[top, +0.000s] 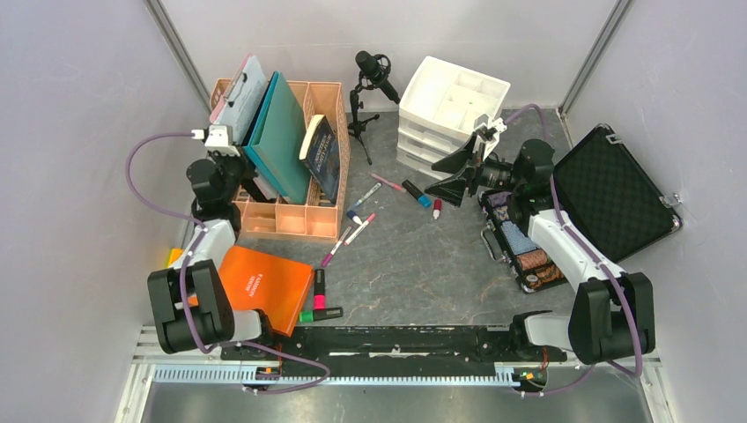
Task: Organize the desk
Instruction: Place the folder in the storage box.
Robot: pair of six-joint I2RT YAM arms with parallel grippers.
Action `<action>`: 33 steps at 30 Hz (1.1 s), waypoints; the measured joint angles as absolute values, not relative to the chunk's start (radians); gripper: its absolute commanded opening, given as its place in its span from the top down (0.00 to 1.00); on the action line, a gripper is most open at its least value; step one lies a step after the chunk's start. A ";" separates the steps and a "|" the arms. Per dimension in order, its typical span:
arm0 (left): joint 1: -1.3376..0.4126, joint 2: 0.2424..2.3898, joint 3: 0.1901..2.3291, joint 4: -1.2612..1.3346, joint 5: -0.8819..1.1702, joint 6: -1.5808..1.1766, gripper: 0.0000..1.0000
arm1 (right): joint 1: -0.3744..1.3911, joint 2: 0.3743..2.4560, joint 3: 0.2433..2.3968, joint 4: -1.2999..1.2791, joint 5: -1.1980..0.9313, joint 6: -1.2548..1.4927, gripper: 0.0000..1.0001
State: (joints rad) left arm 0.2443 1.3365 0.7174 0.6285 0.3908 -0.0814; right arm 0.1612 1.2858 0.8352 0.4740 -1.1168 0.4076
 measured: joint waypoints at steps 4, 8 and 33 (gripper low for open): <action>0.225 1.336 0.687 0.630 0.365 -0.062 0.92 | 0.161 1.288 0.835 0.474 -1.119 0.408 0.02; 0.226 1.336 0.672 0.621 0.332 -0.044 0.75 | 0.160 1.290 0.835 0.477 -1.121 0.416 0.02; 0.229 1.051 1.007 -0.179 0.234 0.187 0.00 | 0.160 1.283 0.836 0.332 -1.101 0.254 0.02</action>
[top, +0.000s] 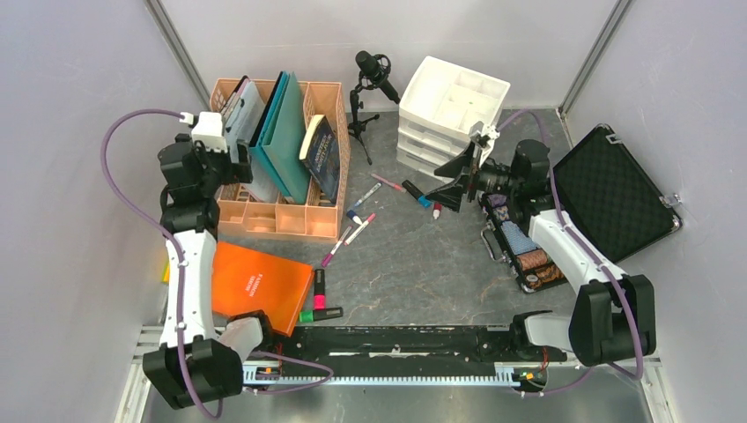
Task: Organize the desk
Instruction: Place the folder in the storage box, then pick up the book at the corner of the board.
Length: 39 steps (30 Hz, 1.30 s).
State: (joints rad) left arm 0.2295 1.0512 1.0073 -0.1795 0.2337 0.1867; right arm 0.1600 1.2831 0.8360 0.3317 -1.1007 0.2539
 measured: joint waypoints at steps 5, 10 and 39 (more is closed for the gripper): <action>0.233 1.002 1.040 -0.509 0.186 0.306 0.00 | 0.253 1.267 0.882 0.118 -1.003 0.020 0.02; 0.250 0.994 1.029 -0.774 0.156 0.391 0.00 | 0.510 1.259 0.929 -0.043 -0.837 -0.218 0.02; 0.975 1.334 1.023 -1.247 0.243 0.932 0.00 | 1.237 1.858 1.354 -0.249 -0.252 -0.600 0.04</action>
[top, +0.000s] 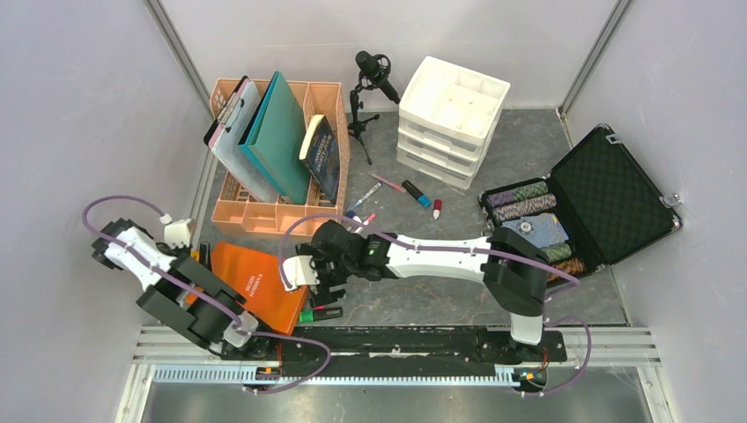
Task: Organize the desk
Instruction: Pick up the book at the corner of the board.
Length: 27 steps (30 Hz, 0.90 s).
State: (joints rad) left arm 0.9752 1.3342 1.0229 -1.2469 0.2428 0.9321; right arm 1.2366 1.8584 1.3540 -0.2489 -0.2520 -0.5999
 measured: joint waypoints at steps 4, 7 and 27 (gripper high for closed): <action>1.018 1.425 1.041 -1.251 0.268 0.967 0.00 | 1.250 1.927 1.411 -0.255 -0.239 -0.599 0.04; 1.026 1.449 1.041 -1.251 0.271 0.987 0.00 | 1.258 1.972 1.449 -0.269 -0.228 -0.598 0.05; 1.037 1.543 1.032 -1.219 0.320 1.043 0.00 | 1.262 2.110 1.583 -0.295 -0.190 -0.576 0.08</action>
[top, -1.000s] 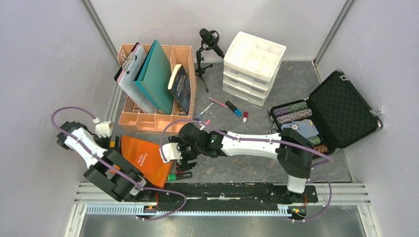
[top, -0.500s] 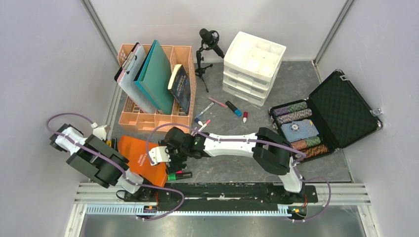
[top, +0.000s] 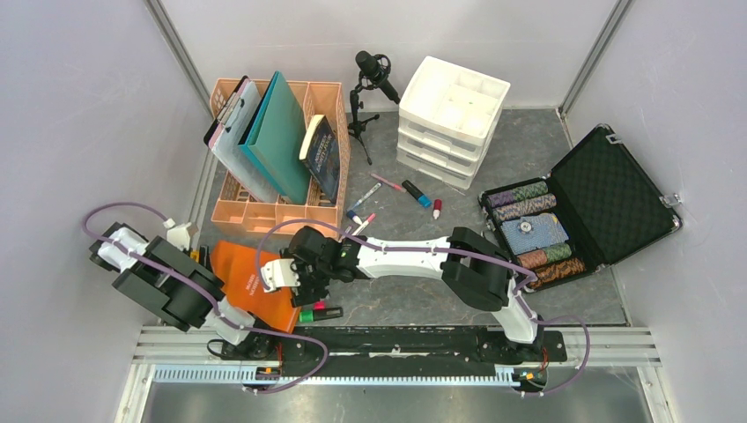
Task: Organize the desk
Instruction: Pick up the book at the corner of the board.
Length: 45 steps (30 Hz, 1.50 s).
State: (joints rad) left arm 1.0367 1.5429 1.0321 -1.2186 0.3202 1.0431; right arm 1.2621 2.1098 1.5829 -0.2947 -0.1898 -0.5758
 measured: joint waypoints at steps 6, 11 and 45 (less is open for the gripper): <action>1.037 1.523 1.040 -1.213 0.373 1.044 0.00 | 1.262 2.111 1.583 -0.308 -0.182 -0.573 0.09; 1.037 1.521 1.053 -1.198 0.408 1.050 0.00 | 1.262 2.112 1.583 -0.313 -0.182 -0.573 0.09; 1.039 1.369 1.135 -1.417 0.614 1.304 0.27 | 1.252 2.126 1.589 -0.299 -0.121 -0.510 0.15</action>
